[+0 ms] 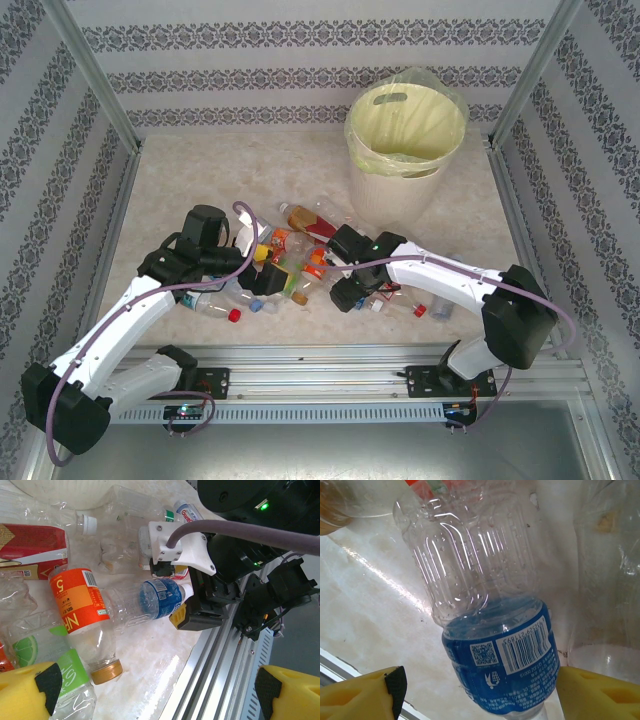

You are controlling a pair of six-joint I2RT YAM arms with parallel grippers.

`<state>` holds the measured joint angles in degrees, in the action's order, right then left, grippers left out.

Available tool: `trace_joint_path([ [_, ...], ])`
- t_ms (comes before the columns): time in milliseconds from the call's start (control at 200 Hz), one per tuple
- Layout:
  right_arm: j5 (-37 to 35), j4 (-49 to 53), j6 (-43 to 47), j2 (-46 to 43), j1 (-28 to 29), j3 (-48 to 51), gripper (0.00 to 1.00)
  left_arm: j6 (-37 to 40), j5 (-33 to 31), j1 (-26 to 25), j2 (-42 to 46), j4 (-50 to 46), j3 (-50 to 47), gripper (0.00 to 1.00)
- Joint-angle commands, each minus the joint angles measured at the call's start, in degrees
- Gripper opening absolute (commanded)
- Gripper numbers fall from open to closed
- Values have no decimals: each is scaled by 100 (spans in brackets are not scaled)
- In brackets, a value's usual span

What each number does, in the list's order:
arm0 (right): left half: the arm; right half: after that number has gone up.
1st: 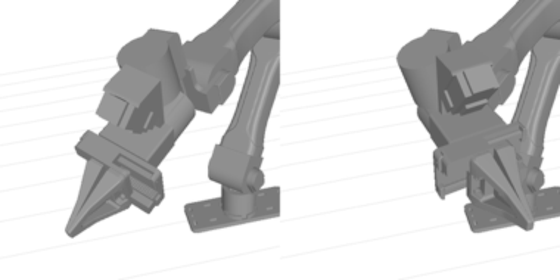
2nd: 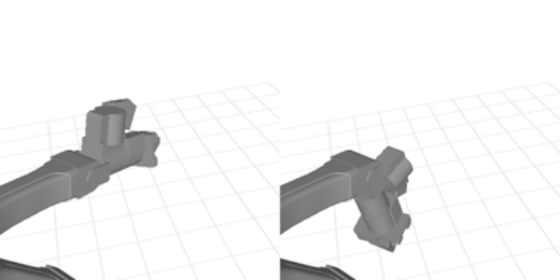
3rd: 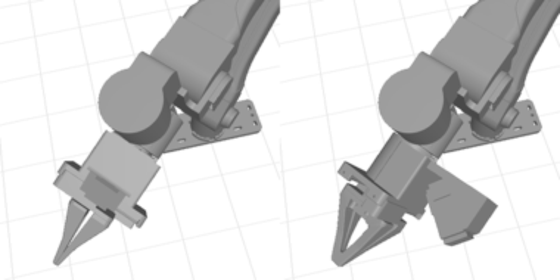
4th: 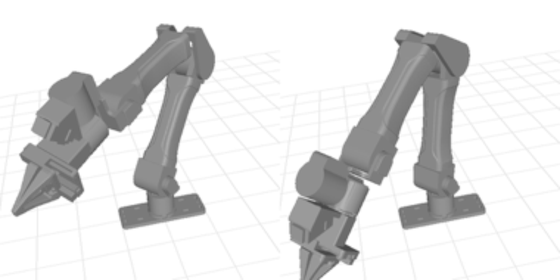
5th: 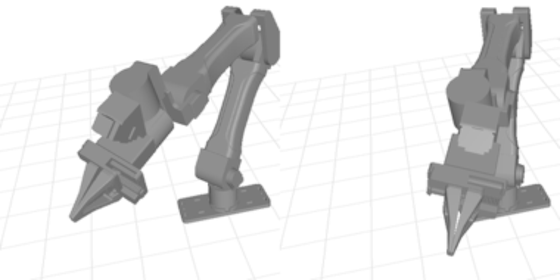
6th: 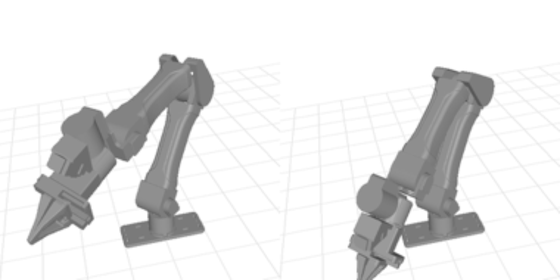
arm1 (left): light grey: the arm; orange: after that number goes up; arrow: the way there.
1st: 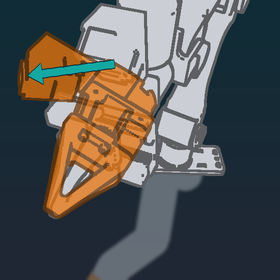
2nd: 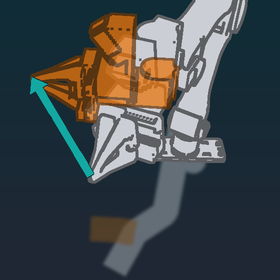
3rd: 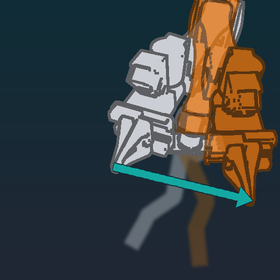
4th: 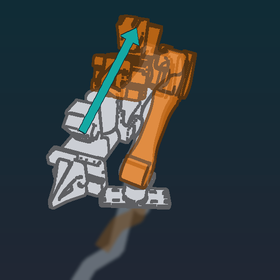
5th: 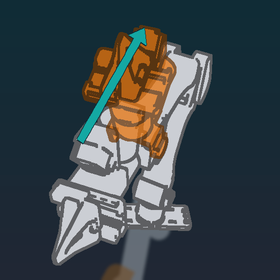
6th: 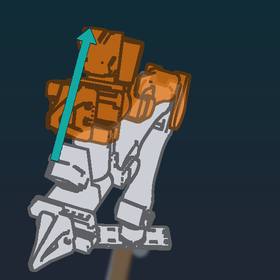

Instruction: Put the plastic bottles in the bin

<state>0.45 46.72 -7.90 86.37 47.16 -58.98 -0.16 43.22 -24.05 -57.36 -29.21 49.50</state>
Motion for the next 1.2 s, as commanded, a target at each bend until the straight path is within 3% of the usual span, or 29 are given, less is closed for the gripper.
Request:
trace_joint_path([
  [0, -225, -26, 148, 129, 74, -158, 80, 131, 2, -88, 78, 153, -68, 100],
  [839, -53, -394, -197, 999, 154, 3, 84, 166, -17, -86, 98, 153, -69, 100],
  [1194, -269, -563, -412, 1066, 154, 159, 80, 131, 0, -89, 90, 236, -72, 100],
])
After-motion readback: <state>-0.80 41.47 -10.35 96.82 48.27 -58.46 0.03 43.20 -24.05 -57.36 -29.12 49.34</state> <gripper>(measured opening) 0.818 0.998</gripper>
